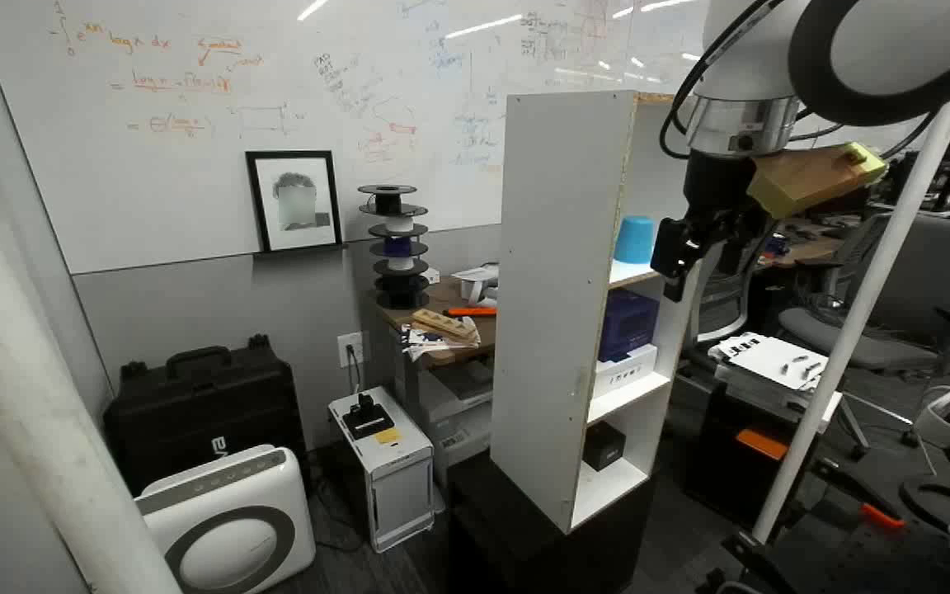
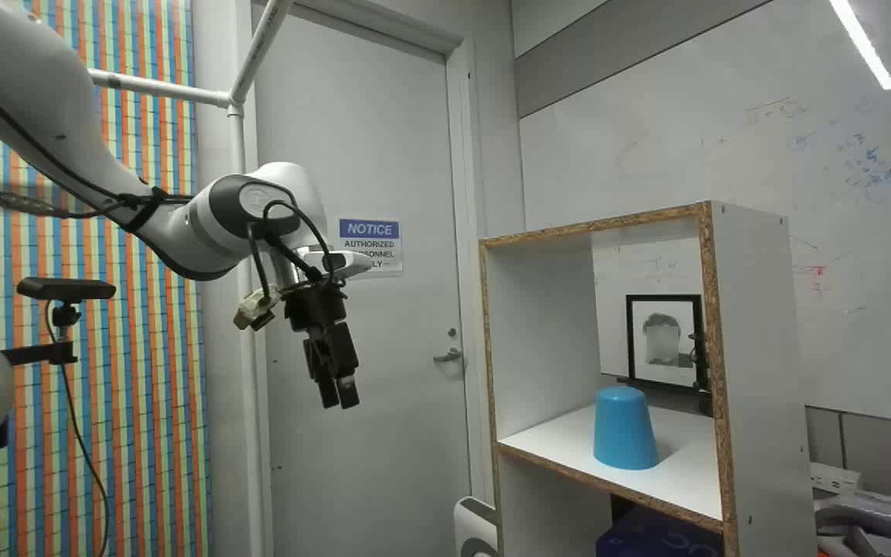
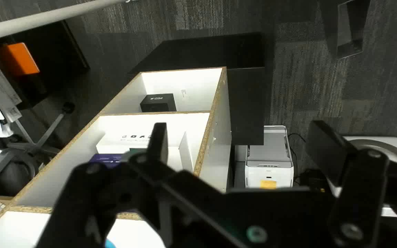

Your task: Move the blue cup to the top of the shelf

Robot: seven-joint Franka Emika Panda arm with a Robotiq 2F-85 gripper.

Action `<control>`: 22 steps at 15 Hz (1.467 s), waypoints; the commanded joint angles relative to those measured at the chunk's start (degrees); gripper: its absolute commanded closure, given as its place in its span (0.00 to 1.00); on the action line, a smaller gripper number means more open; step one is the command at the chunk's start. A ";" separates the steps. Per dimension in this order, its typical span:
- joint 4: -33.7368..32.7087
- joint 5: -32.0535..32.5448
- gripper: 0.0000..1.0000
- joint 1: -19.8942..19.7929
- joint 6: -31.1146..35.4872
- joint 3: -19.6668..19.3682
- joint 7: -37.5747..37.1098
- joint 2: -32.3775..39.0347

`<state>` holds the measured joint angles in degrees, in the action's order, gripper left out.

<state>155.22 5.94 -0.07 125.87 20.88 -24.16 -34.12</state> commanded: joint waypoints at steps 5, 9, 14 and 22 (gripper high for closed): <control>-0.61 1.02 0.00 1.43 -0.20 -1.41 -0.79 0.17; -0.61 1.02 0.00 1.43 -0.20 -1.41 -0.78 0.17; 2.61 -1.12 0.00 0.45 2.92 -12.02 7.27 -5.21; 0.23 -3.82 0.00 -1.43 17.42 -34.52 34.38 0.04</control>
<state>157.58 4.91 -1.66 138.22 -8.75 1.89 -37.66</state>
